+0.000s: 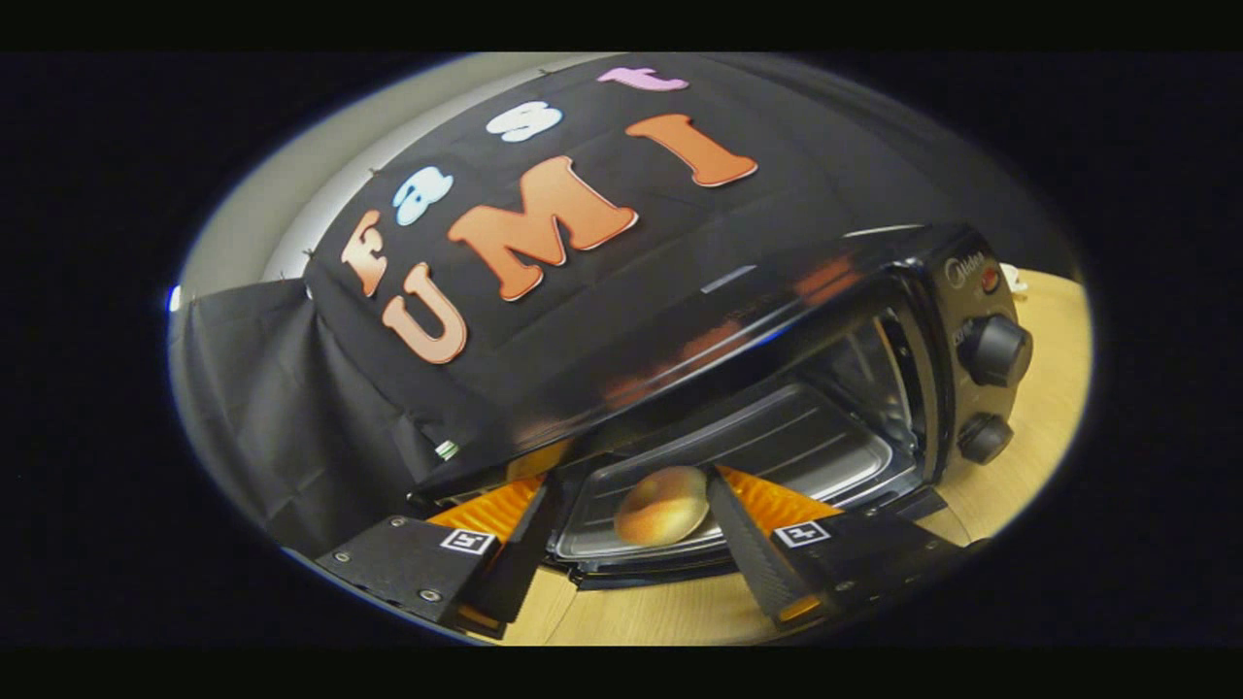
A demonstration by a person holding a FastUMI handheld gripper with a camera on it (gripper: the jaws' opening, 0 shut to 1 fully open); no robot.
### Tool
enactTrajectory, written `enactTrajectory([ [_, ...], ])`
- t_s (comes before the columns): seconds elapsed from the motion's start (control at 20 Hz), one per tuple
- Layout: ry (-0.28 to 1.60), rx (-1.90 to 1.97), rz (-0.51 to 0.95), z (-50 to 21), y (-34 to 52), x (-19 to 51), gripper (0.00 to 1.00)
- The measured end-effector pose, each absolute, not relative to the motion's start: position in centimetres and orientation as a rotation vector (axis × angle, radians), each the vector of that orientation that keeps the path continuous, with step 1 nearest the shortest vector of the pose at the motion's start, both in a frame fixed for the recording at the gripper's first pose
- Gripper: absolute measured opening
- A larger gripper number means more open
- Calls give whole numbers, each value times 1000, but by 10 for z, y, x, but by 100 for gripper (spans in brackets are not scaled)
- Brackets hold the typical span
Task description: Open the toaster oven, put the food inside, and close the toaster oven door.
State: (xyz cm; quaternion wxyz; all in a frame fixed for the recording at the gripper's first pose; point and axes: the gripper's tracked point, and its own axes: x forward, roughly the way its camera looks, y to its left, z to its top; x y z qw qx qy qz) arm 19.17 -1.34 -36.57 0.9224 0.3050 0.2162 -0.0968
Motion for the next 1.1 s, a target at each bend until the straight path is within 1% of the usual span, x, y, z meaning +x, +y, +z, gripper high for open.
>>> enactTrajectory([
  [0.05,451,609,-191,-364,-11,188,94],
  [0.15,480,557,-180,-362,-10,174,97],
  [0.35,502,497,-149,-348,-3,137,98],
  [0.75,599,460,-77,-345,17,53,98],
  [1.0,680,420,-89,-362,16,6,98],
  [1.1,735,431,-54,-368,29,-11,98],
])
